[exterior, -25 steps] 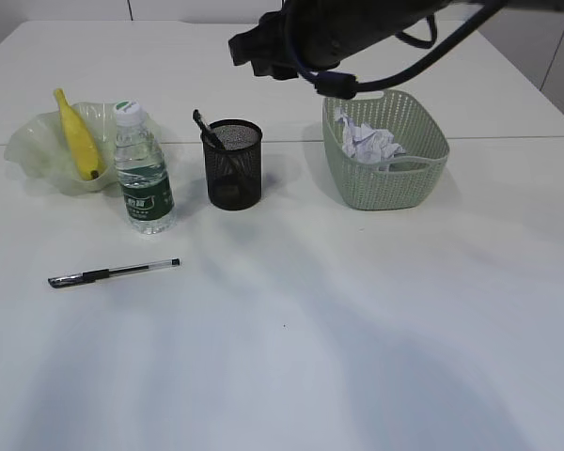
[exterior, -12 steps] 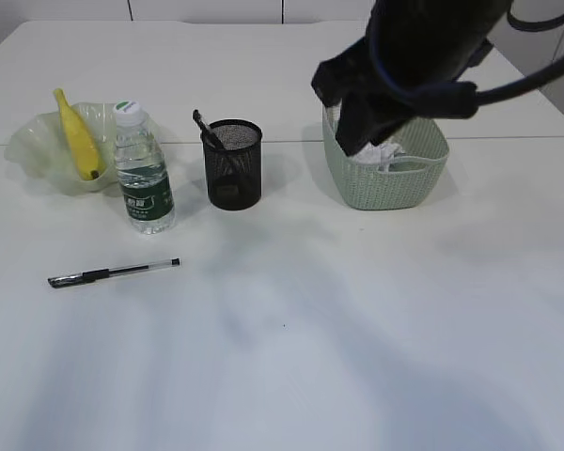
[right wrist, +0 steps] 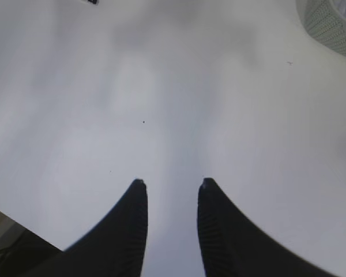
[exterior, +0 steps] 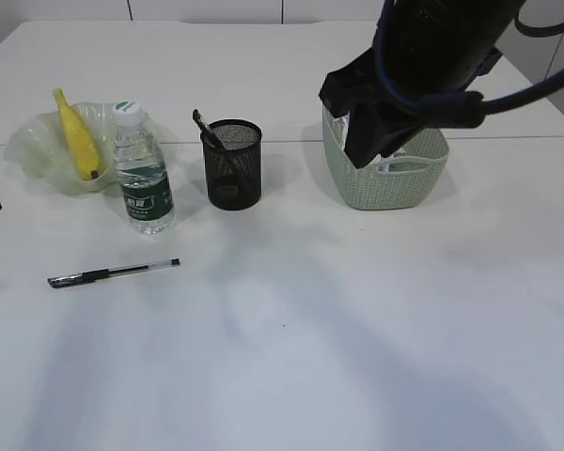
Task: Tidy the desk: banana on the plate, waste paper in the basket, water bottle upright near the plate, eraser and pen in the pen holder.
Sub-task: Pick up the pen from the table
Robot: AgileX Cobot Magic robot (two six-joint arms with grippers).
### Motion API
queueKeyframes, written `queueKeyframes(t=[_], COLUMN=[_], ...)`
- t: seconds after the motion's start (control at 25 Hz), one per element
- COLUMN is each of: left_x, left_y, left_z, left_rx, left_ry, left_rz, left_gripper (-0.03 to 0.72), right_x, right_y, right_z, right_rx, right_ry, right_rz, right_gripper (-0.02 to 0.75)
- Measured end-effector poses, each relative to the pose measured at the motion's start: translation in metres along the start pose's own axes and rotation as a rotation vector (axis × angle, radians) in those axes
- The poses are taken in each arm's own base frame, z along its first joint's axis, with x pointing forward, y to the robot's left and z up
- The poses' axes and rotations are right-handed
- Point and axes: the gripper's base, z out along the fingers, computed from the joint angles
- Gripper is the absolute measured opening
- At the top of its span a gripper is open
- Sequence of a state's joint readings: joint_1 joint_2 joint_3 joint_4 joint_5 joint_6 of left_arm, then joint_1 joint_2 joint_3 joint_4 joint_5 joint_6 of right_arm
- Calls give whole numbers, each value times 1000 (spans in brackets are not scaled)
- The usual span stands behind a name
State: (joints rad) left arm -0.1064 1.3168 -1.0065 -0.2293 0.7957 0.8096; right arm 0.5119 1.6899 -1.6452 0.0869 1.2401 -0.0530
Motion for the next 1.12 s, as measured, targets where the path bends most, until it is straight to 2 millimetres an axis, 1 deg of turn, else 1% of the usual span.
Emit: queueKeyframes(t=[0.08,0.24,0.44,0.68,0.92,1.12], left_x=[2,5,6,9,-9,-17], left_y=[4,10,17,21,34,39], left_z=[11,32,56,93,117,136], left_rx=[-2,-8,-22,67,163,273], left_ry=[39,93,105,193,212,236], left_rz=[76,135,146,129,165,229], left_gripper=[444,444,445,445,445,445], right_x=[0,0,0,0,0,0], right_y=[0,-1,-2,-2,-2,-2], right_z=[0,0,0,0,0,0], right_rx=[4,16,19,19,20,20], right_ry=[0,1,1,1,1,1], right_rz=[-1,-7,-10,-15,-26,-29], right_gripper=[230,230,230,230,230,230])
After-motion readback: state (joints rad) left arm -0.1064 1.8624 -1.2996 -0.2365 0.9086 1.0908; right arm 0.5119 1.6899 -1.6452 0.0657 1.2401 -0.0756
